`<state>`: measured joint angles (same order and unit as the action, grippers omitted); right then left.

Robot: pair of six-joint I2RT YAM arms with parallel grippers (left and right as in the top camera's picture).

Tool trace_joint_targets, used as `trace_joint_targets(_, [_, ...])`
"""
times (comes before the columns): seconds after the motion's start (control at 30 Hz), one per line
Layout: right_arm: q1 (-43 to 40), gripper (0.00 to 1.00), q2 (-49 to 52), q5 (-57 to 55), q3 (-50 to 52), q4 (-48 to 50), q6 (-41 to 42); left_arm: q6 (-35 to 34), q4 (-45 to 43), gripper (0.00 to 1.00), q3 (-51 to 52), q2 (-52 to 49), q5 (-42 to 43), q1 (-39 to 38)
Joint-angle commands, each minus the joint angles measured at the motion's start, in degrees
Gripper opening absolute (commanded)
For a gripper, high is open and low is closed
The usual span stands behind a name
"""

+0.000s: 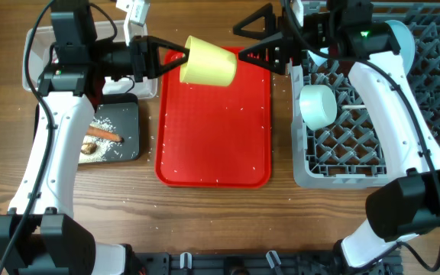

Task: Sort waste into correct bins and load items into the dishwasher rack
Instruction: 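Lift the yellow cup with the left gripper and pass it to the right gripper, then carry the yellow cup with the right gripper and place it in the rack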

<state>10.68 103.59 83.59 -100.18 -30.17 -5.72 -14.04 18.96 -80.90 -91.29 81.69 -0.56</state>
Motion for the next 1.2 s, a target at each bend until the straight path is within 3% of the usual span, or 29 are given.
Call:
trace_joint_targets(0.0, [0.3,1.0,-1.3,0.3,-0.2,0.3,-2.0,-6.2,-4.1,0.04,-0.3,-0.3,-0.1,0.5])
trace_joint_targets(0.37, [6.1,0.98,-0.5,-3.7,-0.2,1.5,-3.1,-6.3,-5.5,0.04,-0.3,-0.3,-0.2,-1.5])
trace_joint_targets(0.57, [7.7,0.74,-0.5,-3.7,-0.2,0.5,-3.1,-6.1,-5.5,0.04,-0.3,-0.3,-0.4,-1.6])
trace_joint_targets(0.63, [7.7,0.57,-0.5,-3.7,-0.2,0.2,-3.1,-6.1,-5.5,0.04,-0.3,-0.3,-0.6,-1.6])
trace_joint_targets(0.77, [7.4,0.56,-0.5,-8.9,-0.2,-0.8,1.6,-6.1,-5.5,0.24,-0.3,-0.3,-2.2,-1.6])
trace_joint_targets(0.83, [6.8,0.56,-0.5,-11.3,-0.2,-2.4,1.8,-6.1,-5.3,0.28,-0.3,-0.3,-3.6,-1.6])
trace_joint_targets(0.9, [5.5,0.56,-1.0,-15.2,-0.2,-6.3,1.9,-5.9,-4.5,0.33,-0.3,-0.3,-6.1,-1.6])
trace_joint_targets(1.17, [-6.1,0.56,-11.8,-47.3,-0.3,-33.2,7.9,-5.7,7.4,0.49,-0.3,-0.3,-35.7,-1.6])
